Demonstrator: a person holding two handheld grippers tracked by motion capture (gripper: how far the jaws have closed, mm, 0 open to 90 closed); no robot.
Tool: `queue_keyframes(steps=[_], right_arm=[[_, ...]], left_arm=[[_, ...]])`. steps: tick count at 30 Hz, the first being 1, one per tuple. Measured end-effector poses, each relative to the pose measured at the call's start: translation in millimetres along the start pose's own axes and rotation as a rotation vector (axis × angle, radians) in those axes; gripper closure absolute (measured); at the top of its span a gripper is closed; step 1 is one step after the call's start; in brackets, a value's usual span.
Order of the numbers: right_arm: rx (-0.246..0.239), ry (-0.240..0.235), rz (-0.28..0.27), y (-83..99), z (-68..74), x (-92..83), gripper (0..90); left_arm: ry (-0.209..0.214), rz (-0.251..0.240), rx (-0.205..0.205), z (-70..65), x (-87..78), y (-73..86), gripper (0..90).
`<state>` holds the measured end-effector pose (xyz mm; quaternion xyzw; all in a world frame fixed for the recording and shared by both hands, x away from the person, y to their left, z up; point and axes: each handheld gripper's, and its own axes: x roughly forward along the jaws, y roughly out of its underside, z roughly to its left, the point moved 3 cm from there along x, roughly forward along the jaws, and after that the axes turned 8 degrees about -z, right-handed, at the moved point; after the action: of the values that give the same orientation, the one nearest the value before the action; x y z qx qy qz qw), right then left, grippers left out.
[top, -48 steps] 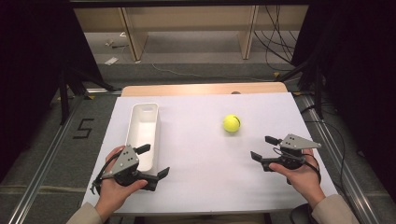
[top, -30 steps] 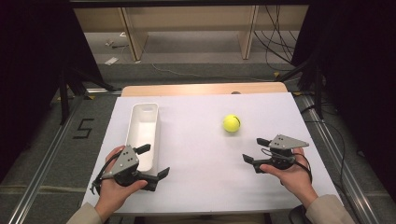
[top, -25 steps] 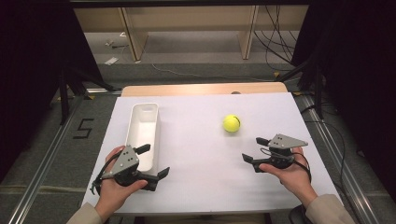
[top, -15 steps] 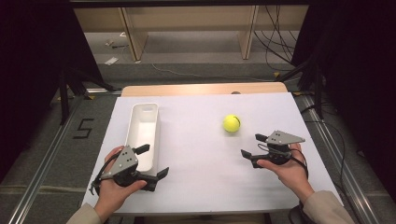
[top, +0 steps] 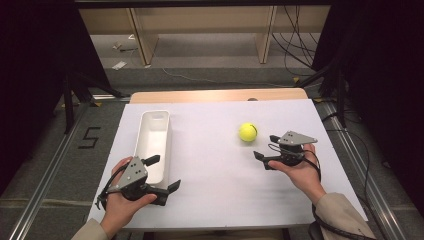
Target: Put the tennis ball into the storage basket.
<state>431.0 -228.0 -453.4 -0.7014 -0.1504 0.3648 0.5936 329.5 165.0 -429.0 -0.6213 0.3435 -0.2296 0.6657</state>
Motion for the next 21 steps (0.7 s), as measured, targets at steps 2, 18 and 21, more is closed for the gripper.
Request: queue_keyframes(steps=[2,18,21], right_arm=[[0.000,0.007,-0.001,-0.9,-2.4,2.9,14.8],[0.003,0.045,0.014,-3.6,-18.9,33.3,13.3],[0.001,0.041,0.023,-3.6,-19.4,37.7,12.9]], left_arm=[[-0.001,0.000,-0.001,-0.2,-0.3,-0.1,0.0],[0.004,-0.002,0.000,-0.2,-0.7,-0.2,0.0],[0.005,-0.001,-0.003,-0.5,-0.3,0.1,0.0]])
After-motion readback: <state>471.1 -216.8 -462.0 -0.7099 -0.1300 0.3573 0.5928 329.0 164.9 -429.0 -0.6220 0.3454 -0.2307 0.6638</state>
